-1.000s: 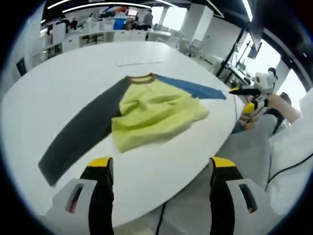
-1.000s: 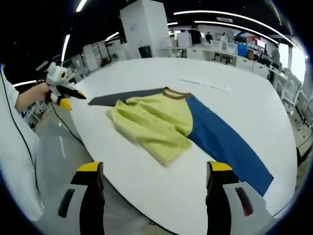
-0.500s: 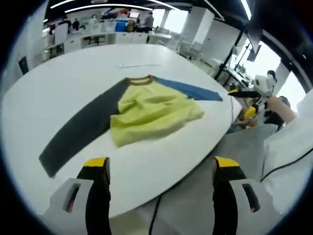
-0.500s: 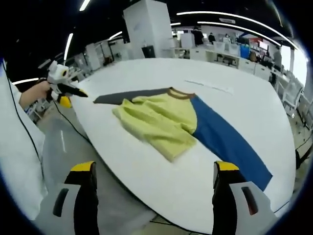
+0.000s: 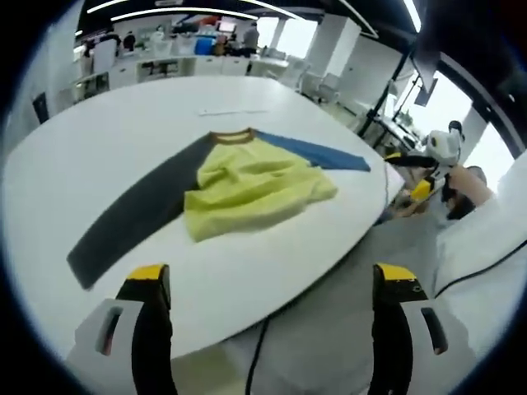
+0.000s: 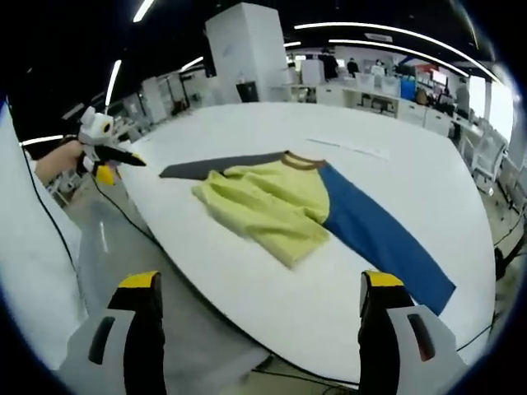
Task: Fold the garment on the visible template until the final outline fits inside the template.
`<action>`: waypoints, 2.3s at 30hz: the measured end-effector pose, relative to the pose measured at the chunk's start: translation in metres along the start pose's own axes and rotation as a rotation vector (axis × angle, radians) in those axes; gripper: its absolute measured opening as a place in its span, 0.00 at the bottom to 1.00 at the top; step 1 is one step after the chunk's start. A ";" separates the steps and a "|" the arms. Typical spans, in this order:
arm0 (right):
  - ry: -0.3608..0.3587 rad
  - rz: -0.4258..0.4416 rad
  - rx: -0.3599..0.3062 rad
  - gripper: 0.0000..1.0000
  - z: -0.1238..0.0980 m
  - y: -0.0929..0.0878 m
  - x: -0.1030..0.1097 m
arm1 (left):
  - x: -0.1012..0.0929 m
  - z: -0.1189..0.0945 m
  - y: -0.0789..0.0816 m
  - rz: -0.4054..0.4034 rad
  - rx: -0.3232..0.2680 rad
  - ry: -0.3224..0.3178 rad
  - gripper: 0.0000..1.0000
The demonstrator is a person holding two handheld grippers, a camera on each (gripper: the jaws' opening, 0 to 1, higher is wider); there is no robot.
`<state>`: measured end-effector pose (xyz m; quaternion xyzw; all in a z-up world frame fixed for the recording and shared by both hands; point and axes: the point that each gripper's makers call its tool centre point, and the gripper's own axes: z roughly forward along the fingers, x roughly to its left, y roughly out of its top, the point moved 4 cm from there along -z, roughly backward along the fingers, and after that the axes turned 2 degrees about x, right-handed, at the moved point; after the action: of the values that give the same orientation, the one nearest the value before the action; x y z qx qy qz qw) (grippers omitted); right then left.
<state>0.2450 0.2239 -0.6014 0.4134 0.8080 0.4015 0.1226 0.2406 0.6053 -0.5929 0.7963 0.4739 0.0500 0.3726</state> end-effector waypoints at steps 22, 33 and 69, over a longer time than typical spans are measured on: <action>0.009 0.023 -0.012 1.00 0.003 -0.003 0.003 | -0.009 -0.002 -0.003 -0.003 0.004 -0.008 1.00; 0.015 0.032 -0.007 0.99 0.005 -0.005 0.004 | -0.006 -0.004 -0.004 -0.003 0.008 0.002 1.00; 0.039 0.042 0.022 0.96 0.024 -0.002 -0.002 | 0.009 0.011 0.000 -0.003 0.026 0.037 0.96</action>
<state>0.2581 0.2348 -0.6188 0.4237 0.8057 0.4031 0.0937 0.2507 0.6064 -0.6032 0.7993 0.4823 0.0579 0.3536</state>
